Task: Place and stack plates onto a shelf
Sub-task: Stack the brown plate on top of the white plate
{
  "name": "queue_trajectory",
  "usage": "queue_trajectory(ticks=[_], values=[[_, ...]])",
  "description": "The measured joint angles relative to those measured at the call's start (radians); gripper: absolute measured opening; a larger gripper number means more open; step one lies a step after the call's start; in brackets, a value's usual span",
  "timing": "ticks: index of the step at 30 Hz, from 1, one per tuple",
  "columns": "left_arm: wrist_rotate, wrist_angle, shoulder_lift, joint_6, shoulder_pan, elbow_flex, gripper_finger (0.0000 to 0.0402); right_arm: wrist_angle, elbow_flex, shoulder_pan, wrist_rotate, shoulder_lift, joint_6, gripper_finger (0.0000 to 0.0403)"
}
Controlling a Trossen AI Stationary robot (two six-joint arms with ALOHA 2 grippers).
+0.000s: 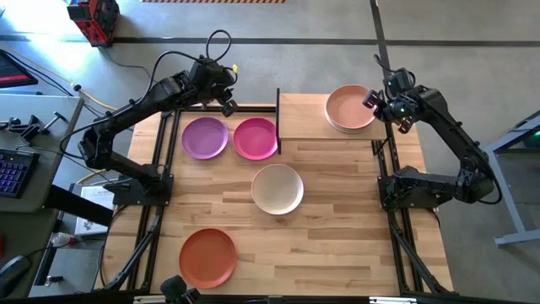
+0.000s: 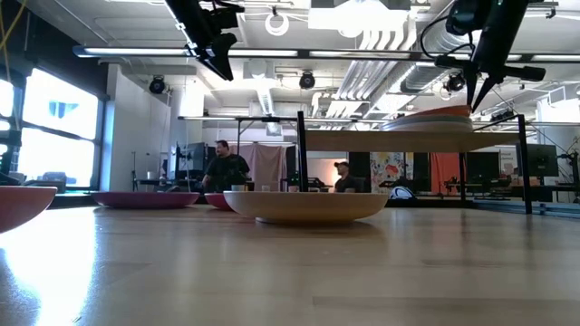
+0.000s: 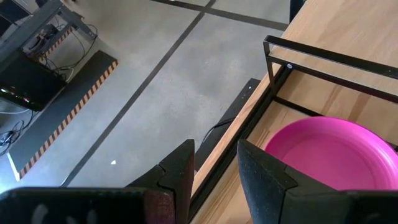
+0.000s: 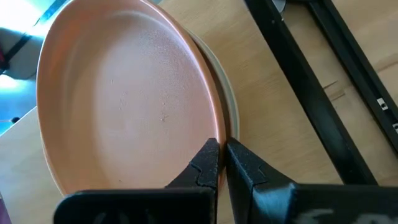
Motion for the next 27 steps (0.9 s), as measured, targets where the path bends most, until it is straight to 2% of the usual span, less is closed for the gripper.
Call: queue_trajectory(ticks=[17,22,27], values=[[0.000,-0.002,0.000,0.001,0.000,0.000,0.0113,-0.001,0.000,0.000,-0.036,0.001,-0.045,0.0005],[0.000,-0.002,0.000,0.001,0.000,0.000,0.0113,0.000,0.000,0.000,-0.052,0.001,-0.044,0.0042],[0.000,-0.003,0.000,0.000,0.000,0.000,0.0113,0.000,0.000,0.000,-0.024,0.001,-0.021,0.0089]])
